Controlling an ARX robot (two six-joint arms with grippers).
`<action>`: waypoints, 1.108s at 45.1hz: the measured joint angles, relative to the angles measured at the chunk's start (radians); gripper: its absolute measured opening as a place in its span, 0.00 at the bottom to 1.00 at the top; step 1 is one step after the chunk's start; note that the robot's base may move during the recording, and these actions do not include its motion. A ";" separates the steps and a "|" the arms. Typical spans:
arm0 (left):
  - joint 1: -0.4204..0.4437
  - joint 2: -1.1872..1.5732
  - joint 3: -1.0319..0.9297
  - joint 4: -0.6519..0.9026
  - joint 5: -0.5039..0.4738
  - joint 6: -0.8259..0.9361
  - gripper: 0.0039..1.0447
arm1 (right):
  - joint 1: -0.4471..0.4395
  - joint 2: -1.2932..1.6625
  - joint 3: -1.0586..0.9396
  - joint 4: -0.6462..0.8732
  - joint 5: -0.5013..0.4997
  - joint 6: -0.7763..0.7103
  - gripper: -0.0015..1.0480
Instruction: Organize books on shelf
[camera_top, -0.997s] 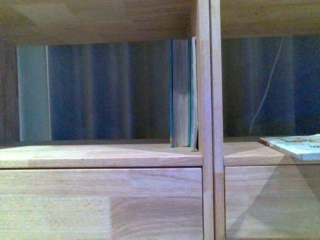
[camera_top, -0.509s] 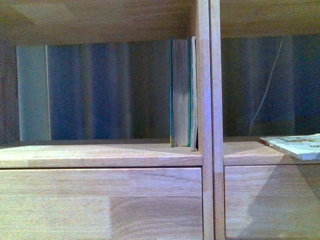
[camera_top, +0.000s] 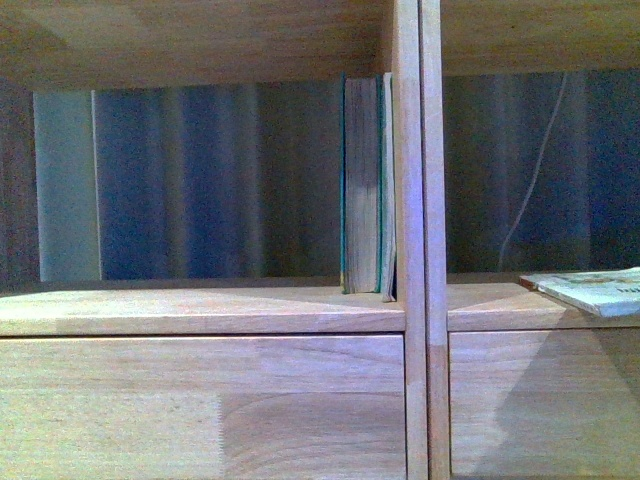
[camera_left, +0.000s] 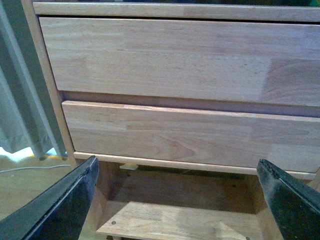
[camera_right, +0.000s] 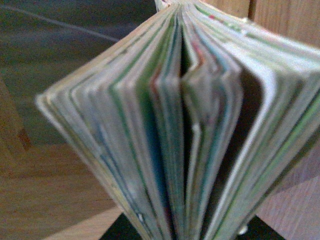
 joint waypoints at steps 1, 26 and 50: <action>0.000 0.000 0.000 0.000 0.000 0.000 0.93 | 0.003 0.000 0.000 0.002 -0.003 -0.001 0.18; 0.026 0.019 -0.002 0.034 0.103 -0.023 0.93 | -0.064 -0.205 -0.174 0.113 -0.180 -0.048 0.07; 0.367 0.953 0.258 0.930 0.660 -0.295 0.93 | -0.101 -0.575 -0.245 0.275 -0.337 -0.009 0.07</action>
